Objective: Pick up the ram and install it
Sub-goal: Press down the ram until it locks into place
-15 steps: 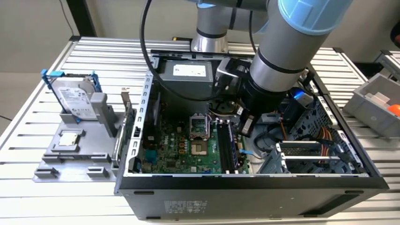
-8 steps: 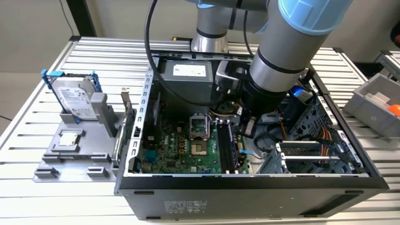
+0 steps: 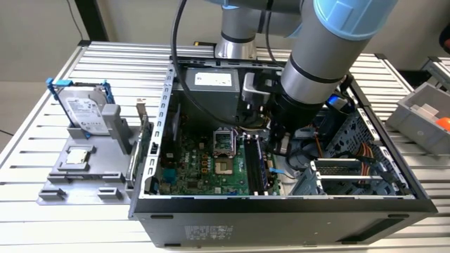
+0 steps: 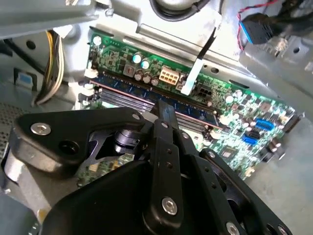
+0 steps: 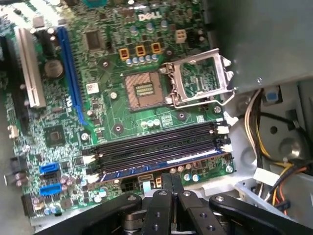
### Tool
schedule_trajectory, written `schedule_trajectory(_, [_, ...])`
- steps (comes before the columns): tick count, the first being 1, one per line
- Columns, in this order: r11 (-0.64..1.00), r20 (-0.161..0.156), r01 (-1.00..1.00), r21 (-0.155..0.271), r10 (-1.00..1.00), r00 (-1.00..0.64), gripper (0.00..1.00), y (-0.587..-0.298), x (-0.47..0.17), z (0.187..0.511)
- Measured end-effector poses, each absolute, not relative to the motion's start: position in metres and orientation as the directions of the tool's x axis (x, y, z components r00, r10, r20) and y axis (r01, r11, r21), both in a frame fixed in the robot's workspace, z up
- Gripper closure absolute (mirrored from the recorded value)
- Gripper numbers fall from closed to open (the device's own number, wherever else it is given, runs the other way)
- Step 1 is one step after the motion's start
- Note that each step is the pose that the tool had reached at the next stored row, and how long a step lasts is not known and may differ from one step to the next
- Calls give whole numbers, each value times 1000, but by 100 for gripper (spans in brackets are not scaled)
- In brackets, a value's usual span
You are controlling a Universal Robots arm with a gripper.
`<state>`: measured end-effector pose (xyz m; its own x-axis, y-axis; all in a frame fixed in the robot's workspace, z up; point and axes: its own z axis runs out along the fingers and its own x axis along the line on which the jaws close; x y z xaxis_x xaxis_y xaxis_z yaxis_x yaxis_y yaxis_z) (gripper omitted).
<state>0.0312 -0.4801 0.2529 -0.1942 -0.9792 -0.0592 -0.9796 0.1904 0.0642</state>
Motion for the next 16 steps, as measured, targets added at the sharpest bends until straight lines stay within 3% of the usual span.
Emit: schedule_trajectory(16, [46, -60, -997, 64, -997, -50, 100, -480, 31, 251])
